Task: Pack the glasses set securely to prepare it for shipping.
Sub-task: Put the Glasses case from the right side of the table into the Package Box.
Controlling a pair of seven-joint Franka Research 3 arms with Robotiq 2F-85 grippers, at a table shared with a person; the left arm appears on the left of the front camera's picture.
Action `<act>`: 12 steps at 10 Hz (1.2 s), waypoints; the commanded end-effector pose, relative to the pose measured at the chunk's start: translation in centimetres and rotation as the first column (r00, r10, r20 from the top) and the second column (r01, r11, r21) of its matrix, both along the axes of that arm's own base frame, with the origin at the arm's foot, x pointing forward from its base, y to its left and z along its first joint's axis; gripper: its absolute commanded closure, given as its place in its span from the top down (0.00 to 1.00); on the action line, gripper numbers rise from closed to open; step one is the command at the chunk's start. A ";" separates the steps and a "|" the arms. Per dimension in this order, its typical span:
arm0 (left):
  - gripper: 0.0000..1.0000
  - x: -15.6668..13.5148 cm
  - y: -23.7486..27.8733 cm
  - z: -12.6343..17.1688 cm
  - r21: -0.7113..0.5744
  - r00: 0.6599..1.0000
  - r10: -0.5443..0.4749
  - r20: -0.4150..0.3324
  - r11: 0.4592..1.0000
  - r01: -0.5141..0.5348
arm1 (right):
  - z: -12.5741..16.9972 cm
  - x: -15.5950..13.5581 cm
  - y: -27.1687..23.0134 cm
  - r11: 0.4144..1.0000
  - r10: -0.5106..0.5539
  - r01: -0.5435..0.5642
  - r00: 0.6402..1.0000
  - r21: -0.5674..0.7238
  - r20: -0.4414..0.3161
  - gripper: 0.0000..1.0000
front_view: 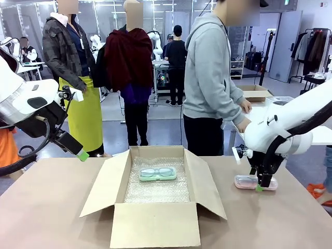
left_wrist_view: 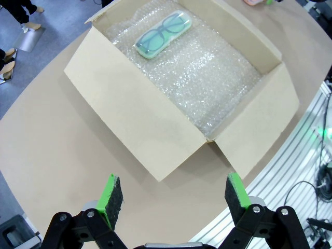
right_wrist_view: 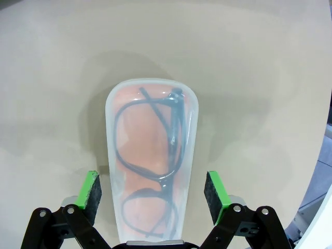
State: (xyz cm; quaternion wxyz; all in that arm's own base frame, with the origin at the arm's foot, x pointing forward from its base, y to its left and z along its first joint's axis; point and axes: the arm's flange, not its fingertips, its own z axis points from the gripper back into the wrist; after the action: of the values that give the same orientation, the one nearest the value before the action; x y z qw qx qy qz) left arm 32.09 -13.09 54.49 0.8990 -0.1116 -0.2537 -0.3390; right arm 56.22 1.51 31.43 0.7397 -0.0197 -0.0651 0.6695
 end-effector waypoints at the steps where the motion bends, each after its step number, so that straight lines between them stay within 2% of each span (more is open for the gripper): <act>1: 1.00 0.0 0.2 0.0 -0.011 1.000 -0.004 0.008 1.000 0.004 | -0.9 -0.5 -0.2 0.999 0.033 -0.034 0.999 0.030 0.014 0.93; 2: 1.00 0.0 0.2 0.0 -0.011 1.000 -0.004 0.008 1.000 0.004 | -0.5 -0.7 -0.5 0.999 0.032 -0.033 0.999 0.037 0.018 0.80; 3: 1.00 0.0 0.2 0.0 -0.011 1.000 -0.004 0.008 1.000 0.004 | -0.4 -0.7 -0.7 0.998 0.034 -0.034 0.999 0.054 0.011 0.74; 4: 1.00 0.0 0.2 0.0 -0.011 1.000 -0.004 0.008 1.000 0.004 | -0.3 -0.7 -0.8 0.998 0.031 -0.032 0.999 0.047 0.006 0.61; 5: 1.00 0.0 0.2 0.0 -0.011 1.000 -0.004 0.008 1.000 0.004 | 0.2 -0.8 -1.0 0.997 0.023 -0.023 1.000 0.077 -0.003 0.54; 6: 1.00 0.0 0.2 0.0 -0.011 1.000 -0.004 0.008 1.000 0.004 | 0.9 -0.9 -1.0 0.997 0.030 -0.029 0.999 0.077 -0.019 0.41; 7: 1.00 0.0 0.2 0.0 -0.011 1.000 -0.004 0.008 1.000 0.004 | 2.1 -0.9 -1.0 0.994 0.067 -0.064 0.997 0.084 -0.037 0.36; 11: 1.00 0.0 0.2 0.0 -0.011 1.000 -0.004 0.008 1.000 0.004 | 10.4 -2.1 0.6 0.995 0.038 -0.024 0.989 0.098 -0.144 0.36; 12: 1.00 0.0 0.2 0.0 -0.011 1.000 -0.004 0.008 1.000 0.004 | 11.9 -2.7 1.4 0.999 0.017 -0.012 0.992 0.042 -0.123 0.36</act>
State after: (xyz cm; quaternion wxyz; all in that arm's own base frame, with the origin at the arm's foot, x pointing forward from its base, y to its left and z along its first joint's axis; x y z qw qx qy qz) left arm 32.09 -13.09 54.50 0.8990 -0.1116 -0.2538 -0.3390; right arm 53.84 1.95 42.30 0.7250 0.0518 -0.0462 0.6853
